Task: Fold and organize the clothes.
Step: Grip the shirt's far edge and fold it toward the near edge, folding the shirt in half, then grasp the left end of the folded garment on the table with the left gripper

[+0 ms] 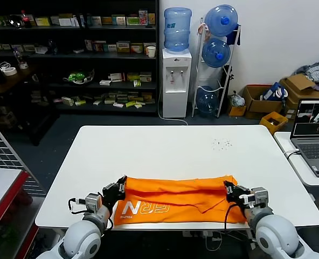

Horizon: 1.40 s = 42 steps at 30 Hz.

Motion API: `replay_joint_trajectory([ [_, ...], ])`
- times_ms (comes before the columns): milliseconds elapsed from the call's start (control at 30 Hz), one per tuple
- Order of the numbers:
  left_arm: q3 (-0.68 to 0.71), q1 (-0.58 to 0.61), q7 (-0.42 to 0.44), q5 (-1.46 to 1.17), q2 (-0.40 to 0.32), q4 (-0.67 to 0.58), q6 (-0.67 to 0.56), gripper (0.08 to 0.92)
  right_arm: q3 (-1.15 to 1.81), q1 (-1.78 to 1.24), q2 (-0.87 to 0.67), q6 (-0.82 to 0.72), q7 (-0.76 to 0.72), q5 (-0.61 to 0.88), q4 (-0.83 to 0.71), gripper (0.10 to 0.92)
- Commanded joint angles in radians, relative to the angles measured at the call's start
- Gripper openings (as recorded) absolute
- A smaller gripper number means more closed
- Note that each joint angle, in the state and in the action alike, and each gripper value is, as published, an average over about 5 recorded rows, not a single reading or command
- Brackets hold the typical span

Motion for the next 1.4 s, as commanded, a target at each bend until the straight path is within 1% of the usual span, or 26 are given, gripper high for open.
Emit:
replay_joint_trajectory([
  [33,-0.027,0.098,-0.007,0.039,-0.009,-0.04,0.004,0.228,0.087,-0.133,-0.012,-0.004,-0.02,-0.027,0.08,0.311],
  [100,-0.035,0.115,0.0,0.063,-0.022,-0.028,-0.003,0.279,0.095,-0.141,-0.004,0.001,-0.021,-0.033,0.081,0.363],
  [167,-0.043,0.128,0.013,0.091,-0.036,-0.007,-0.018,0.349,0.102,-0.149,0.004,0.005,-0.024,-0.039,0.079,0.423],
  [300,-0.058,0.144,0.04,0.122,-0.08,0.041,-0.049,0.453,0.108,-0.16,0.019,0.011,-0.027,-0.048,0.078,0.527],
  [433,-0.063,0.141,0.057,0.138,-0.124,0.083,-0.078,0.565,0.109,-0.163,0.026,0.012,-0.027,-0.051,0.079,0.64],
  [500,-0.063,0.132,0.062,0.142,-0.138,0.101,-0.085,0.626,0.11,-0.163,0.028,0.013,-0.027,-0.052,0.079,0.709],
  [600,-0.06,0.118,0.066,0.141,-0.151,0.127,-0.089,0.713,0.112,-0.164,0.03,0.013,-0.027,-0.052,0.079,0.788],
  [700,-0.056,0.105,0.065,0.142,-0.163,0.155,-0.092,0.785,0.114,-0.165,0.032,0.013,-0.026,-0.054,0.078,0.819],
  [800,-0.054,0.093,0.059,0.143,-0.173,0.183,-0.094,0.817,0.117,-0.168,0.035,0.013,-0.026,-0.056,0.077,0.822],
  [967,-0.05,0.086,0.049,0.146,-0.18,0.203,-0.095,0.821,0.121,-0.175,0.036,0.013,-0.027,-0.058,0.078,0.823],
  [1033,-0.048,0.086,0.047,0.146,-0.181,0.206,-0.095,0.803,0.122,-0.179,0.036,0.014,-0.029,-0.06,0.078,0.823],
  [1167,-0.045,0.089,0.041,0.146,-0.185,0.201,-0.094,0.707,0.124,-0.184,0.038,0.015,-0.03,-0.061,0.081,0.823],
  [1400,-0.041,0.094,0.025,0.153,-0.188,0.167,-0.095,0.499,0.125,-0.188,0.039,0.017,-0.029,-0.063,0.081,0.823],
])
